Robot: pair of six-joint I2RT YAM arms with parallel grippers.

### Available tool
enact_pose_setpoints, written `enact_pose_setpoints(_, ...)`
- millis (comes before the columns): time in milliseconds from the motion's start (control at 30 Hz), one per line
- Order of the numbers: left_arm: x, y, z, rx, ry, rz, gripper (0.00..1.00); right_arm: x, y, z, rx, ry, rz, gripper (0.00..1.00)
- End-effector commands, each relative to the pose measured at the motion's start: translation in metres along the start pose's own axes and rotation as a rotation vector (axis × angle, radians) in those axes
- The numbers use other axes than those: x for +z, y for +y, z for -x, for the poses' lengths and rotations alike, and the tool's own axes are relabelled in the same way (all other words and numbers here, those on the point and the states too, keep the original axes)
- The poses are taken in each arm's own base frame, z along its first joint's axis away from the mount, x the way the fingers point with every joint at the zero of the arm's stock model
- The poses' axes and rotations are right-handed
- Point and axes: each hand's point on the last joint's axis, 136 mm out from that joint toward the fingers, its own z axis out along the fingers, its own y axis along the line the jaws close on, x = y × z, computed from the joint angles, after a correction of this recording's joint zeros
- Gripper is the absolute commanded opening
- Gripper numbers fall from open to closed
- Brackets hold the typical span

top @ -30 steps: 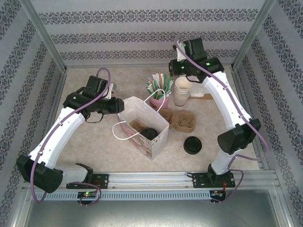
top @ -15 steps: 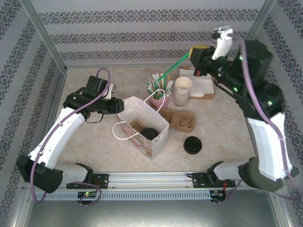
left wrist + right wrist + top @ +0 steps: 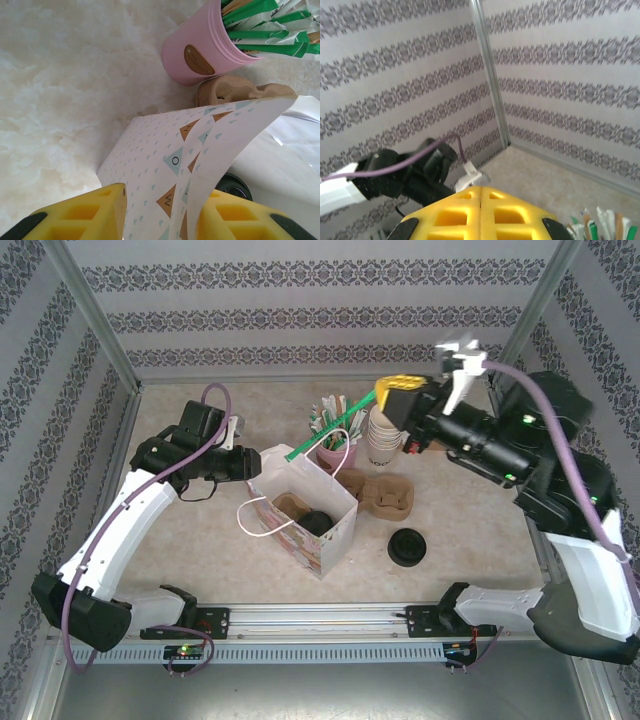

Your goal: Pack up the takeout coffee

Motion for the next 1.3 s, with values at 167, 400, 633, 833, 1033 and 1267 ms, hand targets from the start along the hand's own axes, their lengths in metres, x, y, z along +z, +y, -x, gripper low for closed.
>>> enact_pose_setpoints(167, -0.002, 0.0, -0.01, 0.0, 0.021, 0.007, 0.38, 0.069, -0.003, -0.083, -0.002, 0.209, -0.005, 0.0)
enact_pose_setpoints(400, -0.003, -0.001, -0.008, 0.006, 0.021, 0.008, 0.38, 0.109, 0.006, -0.167, -0.02, 0.412, 0.029, 0.0)
enact_pose_setpoints(633, -0.005, -0.001, -0.008, 0.012, 0.022, 0.009, 0.38, 0.11, -0.01, -0.176, -0.089, 0.43, -0.077, 0.48)
enact_pose_setpoints(833, -0.006, -0.003, -0.007, 0.011, 0.019, 0.002, 0.38, 0.092, -0.021, -0.142, -0.154, 0.334, -0.153, 0.48)
enact_pose_setpoints(1033, -0.004, -0.003, -0.008, 0.013, 0.024, 0.002, 0.37, 0.068, -0.038, -0.106, -0.199, 0.24, -0.251, 0.47)
enact_pose_setpoints(1267, -0.004, -0.003, -0.007, 0.011, 0.026, -0.002, 0.37, 0.038, -0.069, -0.083, -0.081, 0.201, -0.328, 0.46)
